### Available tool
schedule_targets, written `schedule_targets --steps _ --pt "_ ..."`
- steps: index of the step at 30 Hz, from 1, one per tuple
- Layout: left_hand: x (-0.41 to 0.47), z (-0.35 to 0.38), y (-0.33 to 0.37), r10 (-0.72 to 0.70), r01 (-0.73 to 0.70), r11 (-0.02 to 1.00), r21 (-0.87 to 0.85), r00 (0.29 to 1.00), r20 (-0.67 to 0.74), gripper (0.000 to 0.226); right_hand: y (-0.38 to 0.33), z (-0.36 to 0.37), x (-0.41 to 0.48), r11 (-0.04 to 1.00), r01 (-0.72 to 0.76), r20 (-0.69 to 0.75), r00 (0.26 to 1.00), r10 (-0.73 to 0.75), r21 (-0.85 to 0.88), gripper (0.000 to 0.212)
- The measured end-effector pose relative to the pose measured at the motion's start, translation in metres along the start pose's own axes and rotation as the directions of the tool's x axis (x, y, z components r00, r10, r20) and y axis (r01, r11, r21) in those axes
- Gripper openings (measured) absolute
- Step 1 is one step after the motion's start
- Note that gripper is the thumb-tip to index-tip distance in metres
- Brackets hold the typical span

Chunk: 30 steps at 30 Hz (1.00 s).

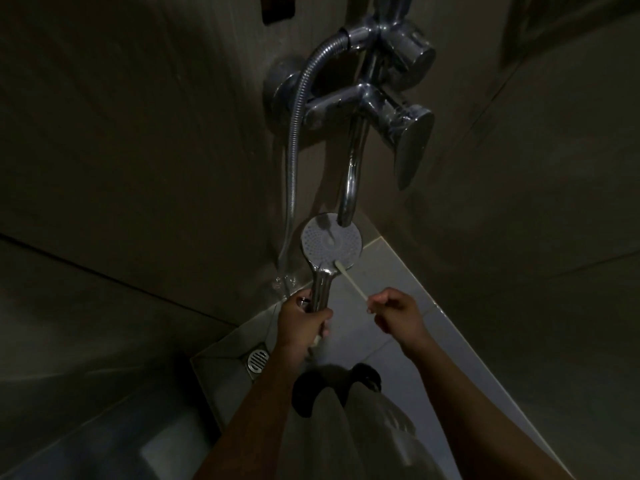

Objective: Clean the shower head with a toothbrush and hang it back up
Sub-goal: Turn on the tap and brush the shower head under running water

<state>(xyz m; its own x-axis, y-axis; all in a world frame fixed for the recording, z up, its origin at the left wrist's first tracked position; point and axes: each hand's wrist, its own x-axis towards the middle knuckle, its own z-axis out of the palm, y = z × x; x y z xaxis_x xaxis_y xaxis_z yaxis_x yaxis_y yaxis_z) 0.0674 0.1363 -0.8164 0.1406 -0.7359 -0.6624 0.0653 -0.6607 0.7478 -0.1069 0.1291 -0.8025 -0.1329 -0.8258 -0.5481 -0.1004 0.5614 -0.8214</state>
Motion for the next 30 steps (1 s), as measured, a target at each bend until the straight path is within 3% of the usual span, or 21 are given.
schedule_targets --steps 2,6,8,16,25,30 --pt "0.002 -0.003 -0.002 0.007 -0.007 1.000 0.009 1.000 -0.012 0.031 0.004 -0.006 0.000 1.000 -0.008 -0.034 0.999 0.008 -0.010 0.016" --pt "0.000 -0.003 -0.005 0.034 -0.034 0.999 0.021 0.999 -0.015 0.031 0.006 -0.016 0.008 0.999 -0.027 -0.272 0.962 0.021 -0.019 0.021" --pt "0.000 -0.002 -0.007 0.028 -0.028 1.000 0.009 1.000 -0.010 0.032 0.003 -0.018 0.007 0.999 -0.030 -0.319 0.947 0.025 -0.013 0.021" --pt "0.000 -0.001 -0.005 0.037 -0.038 0.999 0.028 0.999 0.026 0.039 -0.013 -0.011 -0.005 0.996 0.020 -0.311 0.950 0.008 0.088 0.020" --pt "-0.007 -0.007 -0.017 0.038 -0.042 0.993 0.108 0.999 0.039 0.040 -0.014 -0.018 -0.010 0.983 0.001 -0.318 0.946 0.058 0.182 0.003" --pt "-0.006 -0.003 -0.019 0.046 -0.050 0.990 0.131 0.998 0.033 0.040 -0.014 -0.023 -0.009 0.984 0.002 -0.344 0.937 0.059 0.176 0.012"
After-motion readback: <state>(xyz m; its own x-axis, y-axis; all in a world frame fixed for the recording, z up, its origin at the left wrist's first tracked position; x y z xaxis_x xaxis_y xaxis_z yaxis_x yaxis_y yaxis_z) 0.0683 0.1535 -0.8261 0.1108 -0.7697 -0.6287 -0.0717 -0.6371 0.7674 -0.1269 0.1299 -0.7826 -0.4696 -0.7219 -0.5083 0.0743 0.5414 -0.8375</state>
